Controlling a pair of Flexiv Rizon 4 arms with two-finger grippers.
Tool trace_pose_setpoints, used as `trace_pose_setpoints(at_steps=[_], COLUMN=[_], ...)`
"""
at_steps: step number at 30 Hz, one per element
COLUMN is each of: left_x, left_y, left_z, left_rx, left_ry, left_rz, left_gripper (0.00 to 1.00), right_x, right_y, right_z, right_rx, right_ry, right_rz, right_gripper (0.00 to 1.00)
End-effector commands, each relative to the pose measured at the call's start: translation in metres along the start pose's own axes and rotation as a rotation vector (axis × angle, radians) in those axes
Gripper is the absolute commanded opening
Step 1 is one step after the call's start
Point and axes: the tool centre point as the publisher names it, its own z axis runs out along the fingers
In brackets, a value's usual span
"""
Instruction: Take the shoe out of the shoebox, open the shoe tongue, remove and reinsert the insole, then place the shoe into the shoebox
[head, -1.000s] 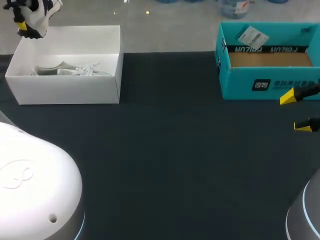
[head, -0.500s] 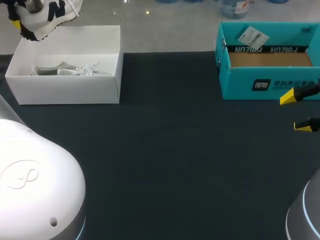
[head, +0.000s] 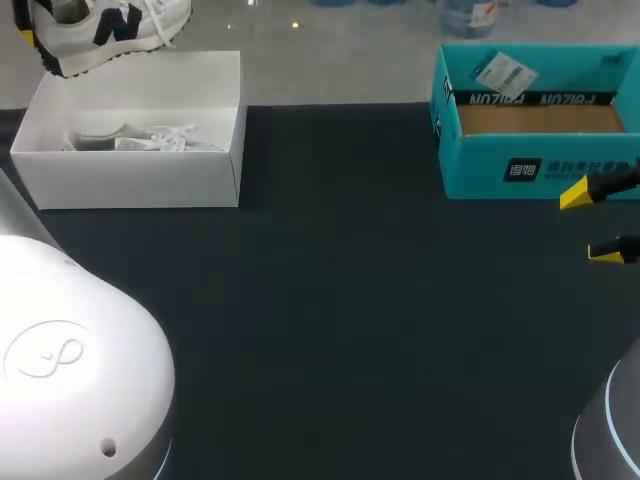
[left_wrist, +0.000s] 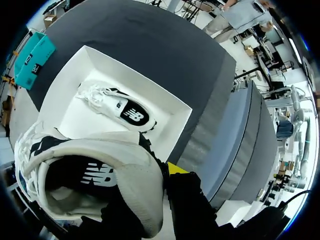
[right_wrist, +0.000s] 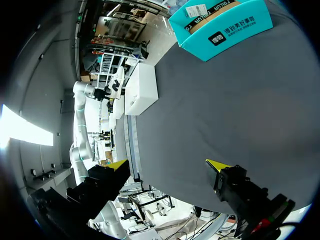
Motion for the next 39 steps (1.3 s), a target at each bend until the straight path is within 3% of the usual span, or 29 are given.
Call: trace_pose_setpoints(at_steps=[1,3,19,24,33,39], left_x=[0.004,0.002,0.0,-0.01,-0.025,-0.026], left_y=[0.016,0.021,0.024,0.03,0.04,0.04], left_z=[-0.001,0.001,-0.001,0.007,0.02,0.02], left_rx=[-0.036,-0.077,-0.059,-0.116,-0.2,-0.207], left_ry=[-0.051,-0.047,-0.04,-0.046,0.041,0.047], left_rz=[0.403,0.451,0.504,0.557,0.528,0.507], left_gripper=[0.0,0.0,0.0,0.0,0.0,0.0], right_x=[0.0,0.0,0.0,0.0,0.0,0.0], right_y=[-0.002,-0.002,-0.002,-0.002,-0.002,-0.002], right_z=[0.0,0.0,0.0,0.0,0.0,0.0], right_rx=[-0.003,-0.003,-0.003,-0.003,-0.003,-0.003], right_ry=[-0.002,-0.002,-0.002,-0.002,-0.002,-0.002], right_rz=[0.001,0.001,0.001,0.001,0.001,0.001], right_gripper=[1.0,1.0,1.0,1.0,1.0,1.0])
